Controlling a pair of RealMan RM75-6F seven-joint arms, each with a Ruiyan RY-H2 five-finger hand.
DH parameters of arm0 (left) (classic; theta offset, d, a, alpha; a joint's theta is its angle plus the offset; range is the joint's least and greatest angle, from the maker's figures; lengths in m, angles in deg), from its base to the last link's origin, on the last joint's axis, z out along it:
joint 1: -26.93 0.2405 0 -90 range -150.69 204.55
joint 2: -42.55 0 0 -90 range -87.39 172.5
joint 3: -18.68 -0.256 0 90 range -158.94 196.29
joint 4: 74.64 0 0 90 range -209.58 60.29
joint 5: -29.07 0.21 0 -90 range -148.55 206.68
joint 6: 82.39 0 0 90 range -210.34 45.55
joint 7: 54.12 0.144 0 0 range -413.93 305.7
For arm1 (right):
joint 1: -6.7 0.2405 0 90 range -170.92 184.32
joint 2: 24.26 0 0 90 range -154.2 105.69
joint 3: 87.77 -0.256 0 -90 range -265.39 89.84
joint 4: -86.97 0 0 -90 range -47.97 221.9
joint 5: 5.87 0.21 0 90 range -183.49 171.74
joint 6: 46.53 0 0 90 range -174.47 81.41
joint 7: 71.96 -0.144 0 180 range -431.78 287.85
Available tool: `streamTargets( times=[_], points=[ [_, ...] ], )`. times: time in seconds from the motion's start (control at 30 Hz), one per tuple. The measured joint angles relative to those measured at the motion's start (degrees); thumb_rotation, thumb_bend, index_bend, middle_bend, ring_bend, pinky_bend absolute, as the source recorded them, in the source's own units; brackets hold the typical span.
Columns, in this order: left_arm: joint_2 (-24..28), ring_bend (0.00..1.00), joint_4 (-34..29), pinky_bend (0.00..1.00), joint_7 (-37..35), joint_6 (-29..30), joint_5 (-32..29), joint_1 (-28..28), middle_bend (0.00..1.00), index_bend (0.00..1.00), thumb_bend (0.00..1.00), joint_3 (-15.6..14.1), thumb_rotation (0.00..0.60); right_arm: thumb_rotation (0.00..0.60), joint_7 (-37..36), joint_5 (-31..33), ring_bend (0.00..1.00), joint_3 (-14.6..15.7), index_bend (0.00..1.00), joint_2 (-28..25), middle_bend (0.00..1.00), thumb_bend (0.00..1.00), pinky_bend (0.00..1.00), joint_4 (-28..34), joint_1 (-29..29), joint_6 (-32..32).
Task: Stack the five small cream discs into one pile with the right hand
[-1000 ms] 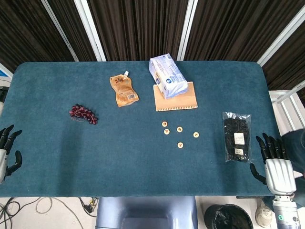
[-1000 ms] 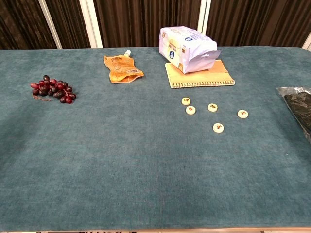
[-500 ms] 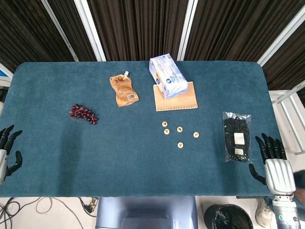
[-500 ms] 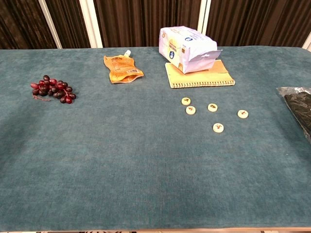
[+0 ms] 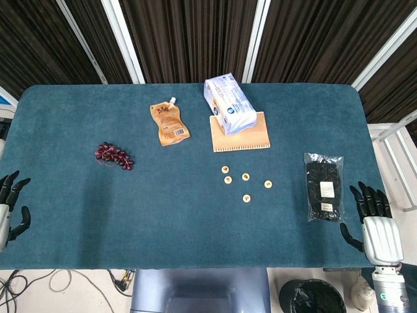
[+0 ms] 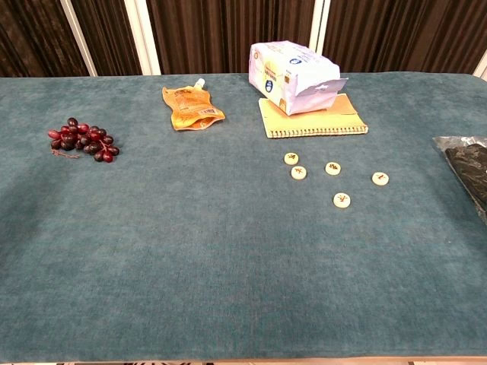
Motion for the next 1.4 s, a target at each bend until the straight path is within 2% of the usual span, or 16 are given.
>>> streamTargets(
  times=[0.33, 0.53, 0.73, 0.93, 1.07, 1.2, 1.4],
  points=[
    [0.04, 0.00, -0.90, 0.00, -0.62, -0.14, -0.73, 0.17, 0.01, 0.15, 0.62, 0.16, 0.600, 0.600, -5.29, -0.16, 0.00, 0.60, 0.06, -1.16, 0.00, 0.41, 0.00, 1.81, 0.82, 2.52],
    [0.07, 0.00, -0.97, 0.00, -0.66, -0.23, -0.79, 0.12, 0.01, 0.15, 0.62, 0.22, 0.600, 0.600, -6.40, 1.07, 0.00, -0.42, 0.10, -4.02, 0.00, 0.41, 0.00, 3.45, 4.18, 8.58],
    [0.02, 0.00, -1.04, 0.00, -0.63, -0.38, -0.85, 0.09, 0.01, 0.15, 0.62, 0.20, 0.600, 0.600, -6.61, 4.91, 0.00, -3.17, 0.13, -7.03, 0.00, 0.41, 0.00, 6.48, 10.06, 17.88],
    [0.06, 0.00, -1.24, 0.00, -1.28, -0.45, -1.39, 0.19, 0.01, 0.15, 0.62, 0.35, 0.600, 0.600, -5.17, 14.82, 0.00, -7.54, 0.14, -8.13, 0.00, 0.41, 0.00, 8.24, 19.78, 31.35],
    [0.20, 0.00, -1.39, 0.00, -1.75, -0.54, -1.70, 0.26, 0.01, 0.15, 0.62, 0.48, 0.600, 0.600, -1.42, 21.95, 0.00, -9.89, 0.16, -6.74, 0.00, 0.41, 0.00, 7.62, 26.75, 37.54],
    [0.22, 0.00, -1.33, 0.00, -1.96, -0.66, -1.74, 0.21, 0.01, 0.15, 0.62, 0.53, 0.600, 0.600, 3.26, 29.18, 0.00, -11.40, 0.19, -3.12, 0.00, 0.41, 0.00, 5.08, 33.17, 40.84],
    [0.21, 0.00, -1.23, 0.00, -2.31, -0.99, -2.24, 0.15, 0.01, 0.15, 0.62, 0.69, 0.600, 0.600, 10.13, 39.92, 0.00, -13.11, 0.21, 4.89, 0.00, 0.40, 0.00, -0.21, 41.69, 42.05]
  ],
)
